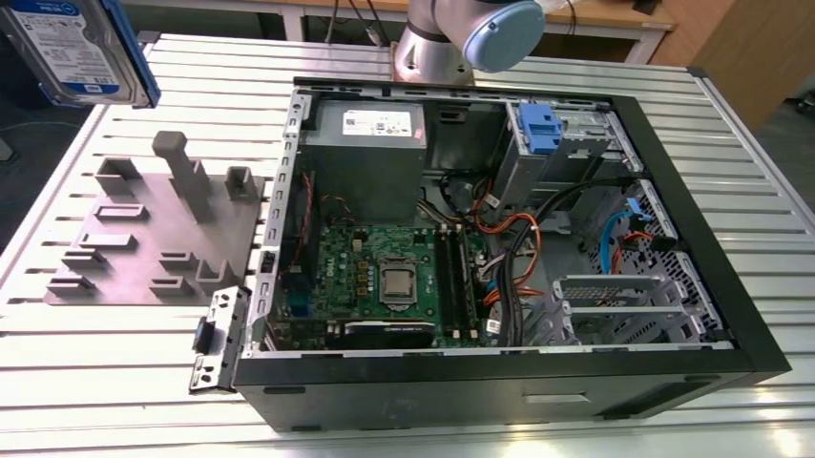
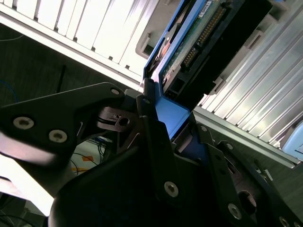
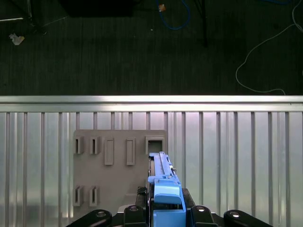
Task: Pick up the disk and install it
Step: 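Pick up the disk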
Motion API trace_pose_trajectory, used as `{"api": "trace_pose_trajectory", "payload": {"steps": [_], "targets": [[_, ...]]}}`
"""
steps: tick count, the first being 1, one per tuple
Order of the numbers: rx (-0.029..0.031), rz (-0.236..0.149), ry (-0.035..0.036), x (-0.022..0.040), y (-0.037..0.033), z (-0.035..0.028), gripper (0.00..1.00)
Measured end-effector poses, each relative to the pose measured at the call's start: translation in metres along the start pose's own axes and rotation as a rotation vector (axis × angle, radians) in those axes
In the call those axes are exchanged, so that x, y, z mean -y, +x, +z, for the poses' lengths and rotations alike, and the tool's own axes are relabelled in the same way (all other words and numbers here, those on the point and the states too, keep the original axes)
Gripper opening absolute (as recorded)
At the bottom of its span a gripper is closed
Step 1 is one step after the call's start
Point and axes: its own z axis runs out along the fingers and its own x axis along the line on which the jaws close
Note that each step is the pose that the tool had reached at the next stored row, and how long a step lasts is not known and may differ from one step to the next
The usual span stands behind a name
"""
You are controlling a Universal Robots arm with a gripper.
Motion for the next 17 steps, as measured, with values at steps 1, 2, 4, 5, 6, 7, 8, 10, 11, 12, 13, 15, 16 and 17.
{"api": "trace_pose_trajectory", "payload": {"steps": [1,2,4,5,6,7,8,10,11,12,13,15,16,17], "targets": [[-0.0001,0.0,-0.0001,0.0,0.0,-0.0003,0.36],[-0.0001,0.0,-0.0002,0.0,0.0,-0.0006,0.36],[0.0,0.0,0.0,0.0,0.0,-0.0015,0.36],[0.0,0.0,0.0,0.0,0.0,-0.0021,0.36],[0.0,0.0,-0.0001,0.0,0.0,-0.0028,0.36],[0.0,0.0,0.0,0.0,-0.0001,-0.0033,0.36],[0.0,0.0,0.0,0.0,-0.0001,-0.0039,0.36],[0.0,0.0,0.0,0.0,-0.0001,-0.0053,0.36],[0.0,0.0,0.0,0.0,-0.0001,-0.0059,0.36],[0.0,0.0,0.0,0.0,-0.0001,-0.0065,0.36],[0.0,0.0,0.0,0.0,-0.0001,-0.0073,0.36],[0.0,0.0,0.0001,0.0,-0.0001,-0.0086,0.36],[0.0,0.0,0.0,0.0,-0.0001,-0.0094,0.36],[0.0,0.0,0.0,0.0,-0.0002,-0.0101,0.36]]}}
